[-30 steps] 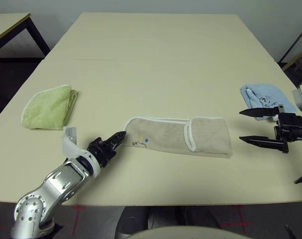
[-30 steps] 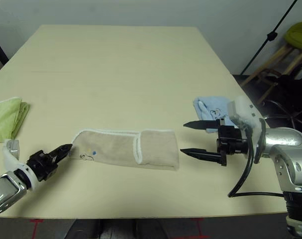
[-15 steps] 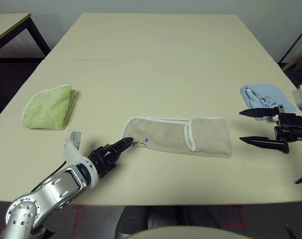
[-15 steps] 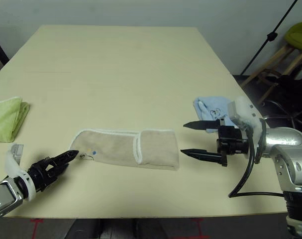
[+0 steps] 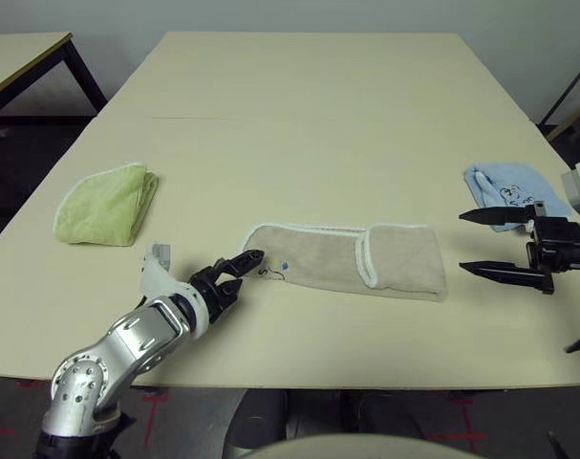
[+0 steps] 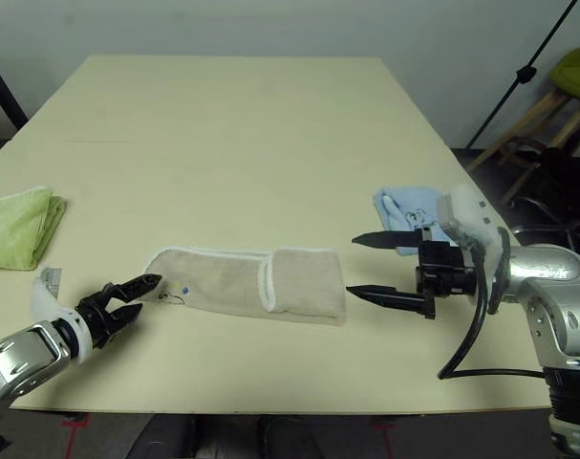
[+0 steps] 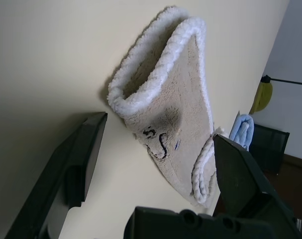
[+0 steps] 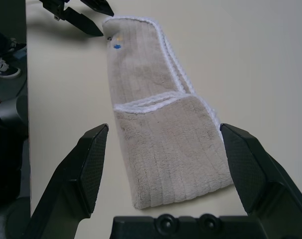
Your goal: Fold the towel and set it aside.
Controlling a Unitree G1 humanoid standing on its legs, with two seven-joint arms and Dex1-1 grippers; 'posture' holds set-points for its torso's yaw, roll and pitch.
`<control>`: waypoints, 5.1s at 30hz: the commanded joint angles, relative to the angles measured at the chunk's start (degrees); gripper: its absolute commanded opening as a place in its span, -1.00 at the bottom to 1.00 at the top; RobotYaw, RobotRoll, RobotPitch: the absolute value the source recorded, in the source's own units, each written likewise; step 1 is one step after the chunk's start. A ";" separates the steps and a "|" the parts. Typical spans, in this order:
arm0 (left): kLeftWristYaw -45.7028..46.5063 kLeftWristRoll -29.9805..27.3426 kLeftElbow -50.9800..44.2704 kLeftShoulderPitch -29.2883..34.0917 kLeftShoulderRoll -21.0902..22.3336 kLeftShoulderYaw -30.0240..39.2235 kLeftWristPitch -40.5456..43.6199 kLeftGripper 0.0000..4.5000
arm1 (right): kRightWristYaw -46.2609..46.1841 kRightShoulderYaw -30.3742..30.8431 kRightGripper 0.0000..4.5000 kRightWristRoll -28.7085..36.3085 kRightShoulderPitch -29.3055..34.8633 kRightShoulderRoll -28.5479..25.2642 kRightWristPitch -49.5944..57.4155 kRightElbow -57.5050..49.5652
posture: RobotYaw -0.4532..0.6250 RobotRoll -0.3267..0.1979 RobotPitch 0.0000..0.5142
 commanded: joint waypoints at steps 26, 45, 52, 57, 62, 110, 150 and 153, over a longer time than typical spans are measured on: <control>2.86 1.32 7.95 -3.27 -2.23 -7.41 -0.87 -0.07 | -1.59 -0.41 1.00 0.29 1.60 -0.38 0.51 -2.24 | -0.05 0.25 -0.57; -6.22 17.17 4.29 -3.86 -2.35 2.23 -6.84 -0.98 | -1.40 1.07 1.00 -0.38 -0.07 0.09 0.18 -0.74 | 0.01 0.25 -0.59; -14.37 22.45 -0.94 1.49 -1.08 7.49 -6.94 -0.98 | -0.25 3.49 1.00 -1.22 -3.34 0.87 -0.73 1.92 | 0.10 0.25 -0.61; -18.37 23.02 -2.97 4.99 0.39 11.62 -6.46 -0.98 | 1.07 5.24 1.00 -2.01 -6.20 1.24 -1.46 4.37 | 0.14 0.25 -0.63; -24.18 22.95 -3.72 4.36 3.63 12.09 -4.23 -0.98 | 2.25 5.94 1.00 -2.55 -7.65 1.26 -1.86 5.84 | 0.15 0.25 -0.64; -62.73 36.48 22.34 -42.06 -9.34 -6.35 35.40 0.99 | -2.03 0.21 1.00 -0.13 -0.84 0.10 3.06 -0.59 | -0.02 0.25 -0.62; -81.47 94.39 23.29 -28.01 -6.85 -18.52 -16.56 -1.00 | -30.28 16.06 -0.99 -9.16 -6.08 35.21 -6.39 2.01 | 0.04 0.25 -0.70; -82.31 97.01 26.77 -27.61 -7.07 -20.46 -17.99 -1.00 | -29.99 18.13 -0.99 -11.51 -6.33 35.85 -7.76 4.81 | 0.04 0.25 -0.72</control>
